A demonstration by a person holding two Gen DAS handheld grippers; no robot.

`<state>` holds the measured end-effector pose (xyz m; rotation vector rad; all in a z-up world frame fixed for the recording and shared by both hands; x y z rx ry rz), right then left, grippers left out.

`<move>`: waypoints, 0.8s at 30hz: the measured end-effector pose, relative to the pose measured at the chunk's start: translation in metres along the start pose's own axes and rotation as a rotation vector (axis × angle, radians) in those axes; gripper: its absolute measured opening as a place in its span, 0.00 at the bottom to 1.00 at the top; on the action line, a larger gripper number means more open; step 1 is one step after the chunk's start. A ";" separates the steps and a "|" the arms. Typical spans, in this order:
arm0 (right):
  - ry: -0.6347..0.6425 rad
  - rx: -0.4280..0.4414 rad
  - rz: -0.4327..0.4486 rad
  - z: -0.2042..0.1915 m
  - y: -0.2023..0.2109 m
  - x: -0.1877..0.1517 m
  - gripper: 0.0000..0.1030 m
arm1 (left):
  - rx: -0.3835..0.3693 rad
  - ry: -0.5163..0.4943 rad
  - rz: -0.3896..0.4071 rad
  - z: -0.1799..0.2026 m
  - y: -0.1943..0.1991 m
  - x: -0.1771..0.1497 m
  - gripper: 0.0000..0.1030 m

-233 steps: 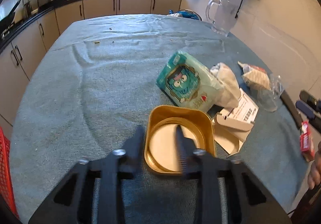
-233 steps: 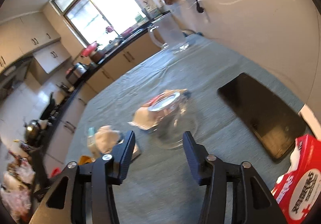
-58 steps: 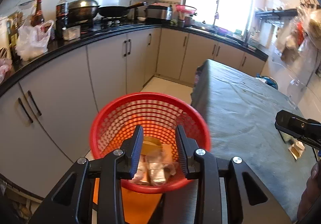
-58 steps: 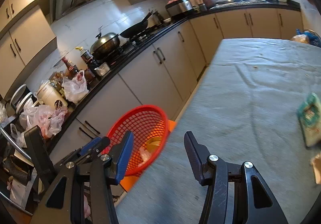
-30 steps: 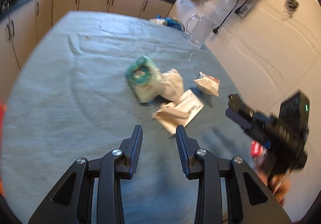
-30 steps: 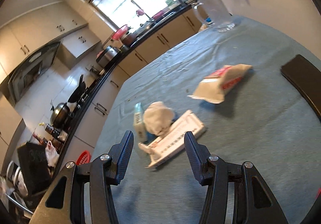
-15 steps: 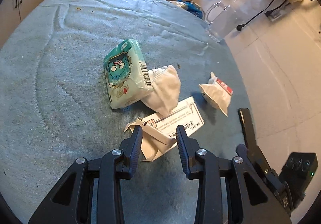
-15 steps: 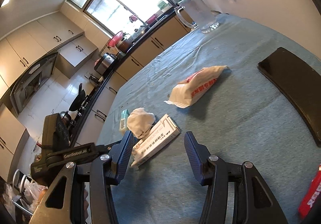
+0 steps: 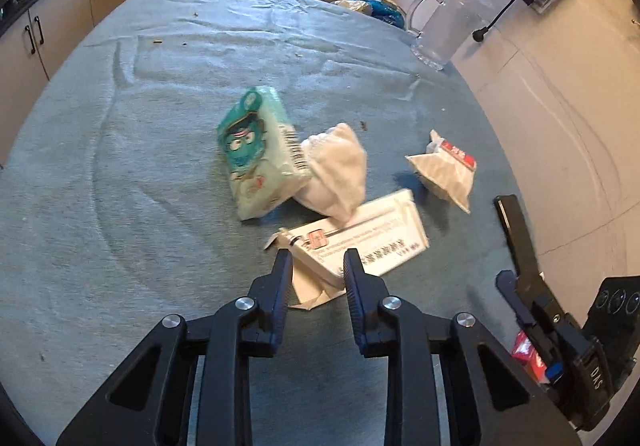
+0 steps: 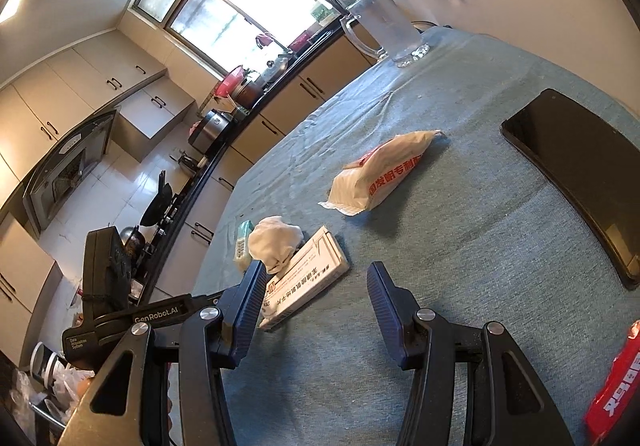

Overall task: Collect trash
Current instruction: 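Move the left tool to the flat white printed box while the right tool approaches the red-and-white paper bag, then close the left tool on the white box edge while the right tool grasps the paper bag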

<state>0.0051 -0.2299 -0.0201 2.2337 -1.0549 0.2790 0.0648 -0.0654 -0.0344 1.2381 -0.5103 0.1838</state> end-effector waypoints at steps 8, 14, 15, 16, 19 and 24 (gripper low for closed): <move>-0.002 0.011 -0.008 0.001 0.000 -0.003 0.55 | 0.010 0.029 0.004 -0.021 0.010 0.002 0.24; -0.003 0.013 -0.005 0.002 0.001 -0.002 0.55 | -0.020 -0.012 -0.011 -0.006 0.005 0.001 0.25; -0.003 0.013 -0.004 0.002 0.002 -0.001 0.55 | -0.024 -0.013 -0.009 -0.004 0.005 0.001 0.25; -0.005 0.013 -0.002 0.003 0.003 -0.001 0.55 | -0.027 -0.012 -0.006 -0.002 0.005 0.001 0.25; -0.010 0.010 0.000 0.006 0.003 0.000 0.55 | -0.035 -0.024 0.003 0.006 0.008 0.002 0.33; -0.015 0.013 -0.001 0.008 0.003 0.000 0.55 | 0.020 -0.082 -0.018 0.014 -0.003 -0.003 0.36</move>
Point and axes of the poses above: each gripper's, at about its wrist camera, not at the fingertips, and y roughly against the way its jaws point, z to its right, x to its top, the point moved 9 cm from there along -y, roughly the way its jaws point, and after that the axes turned 9 degrees about -y, right-handed, at the moved point
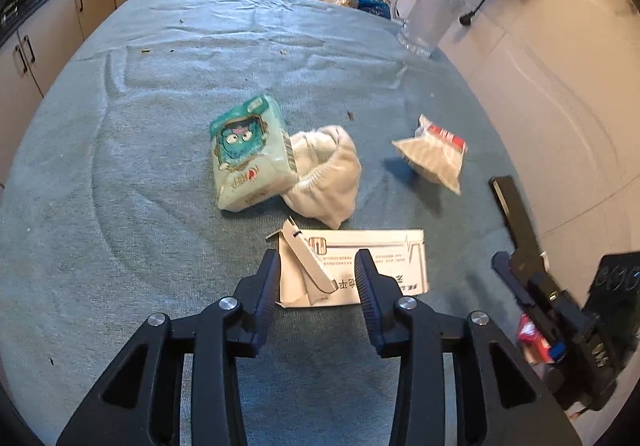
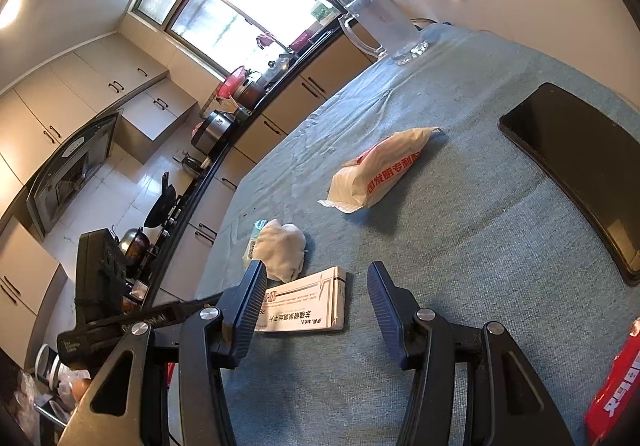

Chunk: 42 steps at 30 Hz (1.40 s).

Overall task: Collect trash
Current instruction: 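Close the left tool on the white box edge while the right tool grasps the paper bag, then carry the white box and paper bag over the red basket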

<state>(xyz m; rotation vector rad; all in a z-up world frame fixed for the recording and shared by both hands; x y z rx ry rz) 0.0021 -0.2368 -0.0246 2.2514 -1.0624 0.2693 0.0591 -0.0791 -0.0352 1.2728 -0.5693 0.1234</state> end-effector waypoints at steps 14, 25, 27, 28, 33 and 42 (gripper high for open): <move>-0.118 -0.030 0.014 0.006 -0.014 0.033 0.55 | 0.036 -0.100 0.093 0.001 0.005 -0.006 0.04; -0.190 -0.163 -0.004 0.010 -0.073 0.073 0.57 | 0.091 -0.194 0.233 -0.012 0.042 -0.015 0.04; -0.199 -0.192 -0.008 0.013 -0.083 0.076 0.57 | 0.087 -0.178 0.241 -0.021 0.046 -0.017 0.04; -0.203 -0.204 -0.013 0.016 -0.089 0.076 0.57 | 0.086 -0.170 0.243 -0.026 0.048 -0.018 0.04; -0.226 -0.247 -0.038 0.026 -0.112 0.080 0.57 | 0.083 -0.138 0.248 -0.046 0.051 -0.025 0.04; -0.057 -0.313 -0.026 0.009 -0.124 0.074 0.42 | 0.082 -0.105 0.268 -0.065 0.055 -0.028 0.04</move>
Point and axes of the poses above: each gripper's, at about its wrist camera, not at the fingertips, and y roughly against the way its jaws point, z to its right, x to its top, the point moved 9 cm from there along -y, roughly the way its jaws point, and after that the axes turned 9 degrees about -y, right-handed, at the moved point
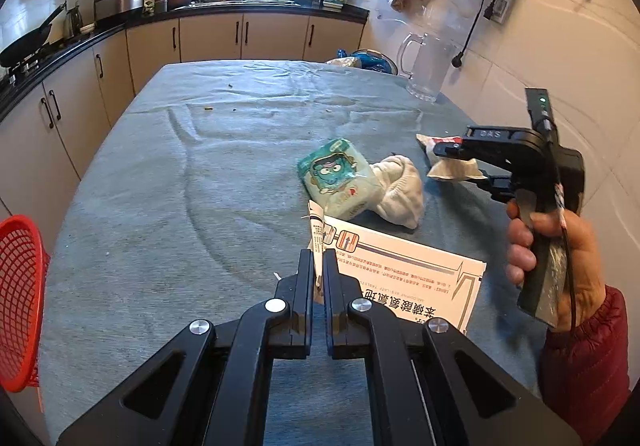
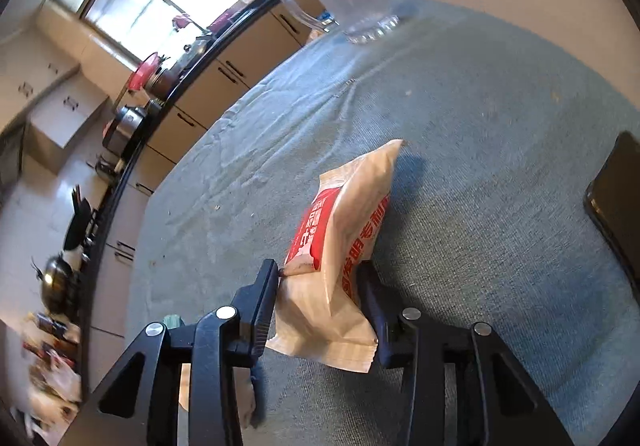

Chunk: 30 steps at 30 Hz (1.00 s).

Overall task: Collect trash
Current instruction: 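Carry the white box and paper bag over the red basket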

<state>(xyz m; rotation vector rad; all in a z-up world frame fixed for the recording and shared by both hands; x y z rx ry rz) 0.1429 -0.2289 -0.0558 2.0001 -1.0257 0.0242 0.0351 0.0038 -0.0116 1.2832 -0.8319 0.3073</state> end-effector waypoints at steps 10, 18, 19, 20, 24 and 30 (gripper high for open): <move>0.193 0.191 0.093 -0.048 0.072 -0.054 0.42 | 0.036 0.014 0.040 -0.017 0.017 -0.002 0.04; 0.335 0.269 0.127 -0.078 0.106 -0.099 0.42 | 0.070 0.031 0.061 -0.034 0.033 -0.010 0.04; 0.352 0.278 0.125 -0.083 0.108 -0.106 0.42 | 0.078 0.033 0.066 -0.037 0.036 -0.011 0.04; 0.360 0.284 0.122 -0.085 0.108 -0.109 0.42 | 0.084 0.035 0.069 -0.039 0.038 -0.012 0.04; 0.403 0.298 0.100 -0.099 0.105 -0.128 0.42 | 0.103 0.052 0.079 -0.051 0.047 -0.016 0.04; 0.442 0.306 0.070 -0.111 0.100 -0.150 0.42 | 0.125 0.087 0.094 -0.070 0.059 -0.024 0.04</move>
Point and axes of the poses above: each gripper's, at about its wrist camera, not at the fingertips, and y roughly against the way its jaws point, z to its right, x to its top, the point moved 9 cm from there along -y, roughly the way its jaws point, and after that the axes turned 9 degrees about -y, right-handed, at the moved point
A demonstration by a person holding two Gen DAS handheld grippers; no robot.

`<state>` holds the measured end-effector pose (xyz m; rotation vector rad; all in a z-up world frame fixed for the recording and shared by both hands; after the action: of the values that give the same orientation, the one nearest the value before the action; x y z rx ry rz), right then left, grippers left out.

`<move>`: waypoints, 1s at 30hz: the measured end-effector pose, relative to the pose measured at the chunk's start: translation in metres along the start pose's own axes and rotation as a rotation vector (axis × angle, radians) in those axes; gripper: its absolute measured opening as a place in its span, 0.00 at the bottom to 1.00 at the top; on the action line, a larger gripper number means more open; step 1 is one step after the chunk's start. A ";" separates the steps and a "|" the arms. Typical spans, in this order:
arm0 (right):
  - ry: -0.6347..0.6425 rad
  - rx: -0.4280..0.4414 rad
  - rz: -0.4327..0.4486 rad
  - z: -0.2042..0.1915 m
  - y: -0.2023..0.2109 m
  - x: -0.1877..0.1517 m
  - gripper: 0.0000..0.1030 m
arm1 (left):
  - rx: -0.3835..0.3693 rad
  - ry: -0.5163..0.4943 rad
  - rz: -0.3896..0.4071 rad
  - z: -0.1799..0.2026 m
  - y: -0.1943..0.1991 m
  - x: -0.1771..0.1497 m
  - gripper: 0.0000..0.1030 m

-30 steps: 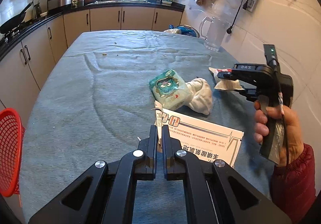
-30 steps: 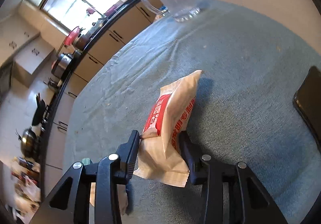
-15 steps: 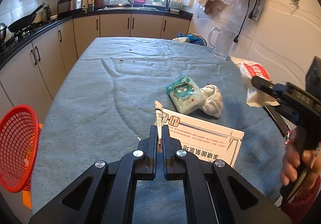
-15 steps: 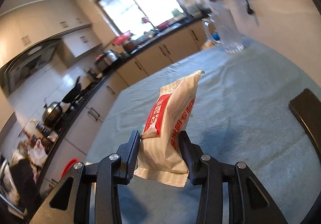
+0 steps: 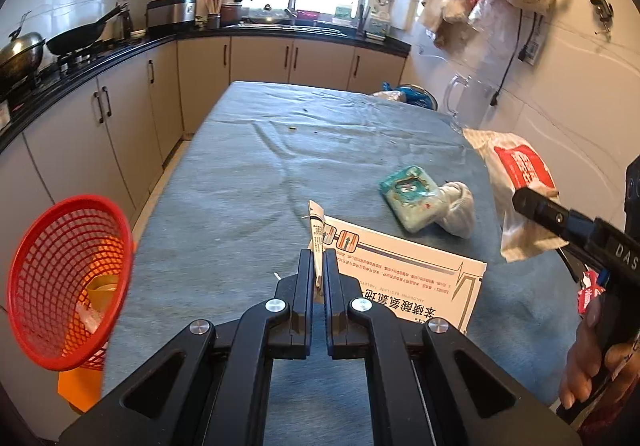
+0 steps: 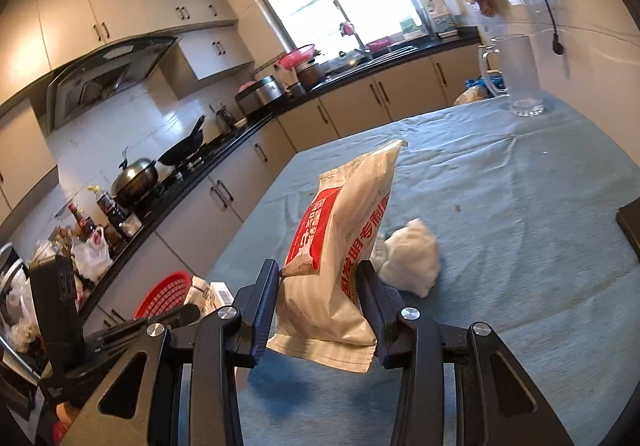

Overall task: Collect trash
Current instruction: 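Carry the white box and paper bag over the red basket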

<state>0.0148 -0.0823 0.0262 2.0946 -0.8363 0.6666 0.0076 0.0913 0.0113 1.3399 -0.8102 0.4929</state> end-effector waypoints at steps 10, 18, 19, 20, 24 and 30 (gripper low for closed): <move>0.036 0.011 -0.041 -0.021 -0.011 -0.014 0.42 | 0.023 0.059 0.019 -0.031 0.012 -0.006 0.04; 0.071 0.036 -0.085 -0.046 -0.024 -0.027 0.42 | 0.057 0.120 0.046 -0.066 0.027 -0.010 0.04; 0.077 0.041 -0.093 -0.050 -0.027 -0.029 0.42 | 0.063 0.128 0.049 -0.071 0.029 -0.011 0.04; 0.082 0.046 -0.100 -0.054 -0.030 -0.031 0.42 | 0.073 0.136 0.052 -0.078 0.031 -0.011 0.04; 0.109 0.064 -0.128 -0.073 -0.040 -0.041 0.42 | 0.109 0.172 0.066 -0.102 0.040 -0.017 0.04; 0.160 0.094 -0.172 -0.105 -0.058 -0.057 0.42 | 0.142 0.234 0.085 -0.138 0.053 -0.026 0.04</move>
<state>0.0024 0.0497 0.0201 2.1350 -0.5385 0.7814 -0.0164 0.2389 0.0226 1.3515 -0.6498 0.7706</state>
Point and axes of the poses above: each gripper's, at about its wrist camera, not at the fingertips, and y roughly against the way its jaws point, z to its right, x to its top, the point moved 9 cm from there along -y, roughly the way its jaws point, and after that the axes turned 9 degrees about -y, right-handed, at the moved point
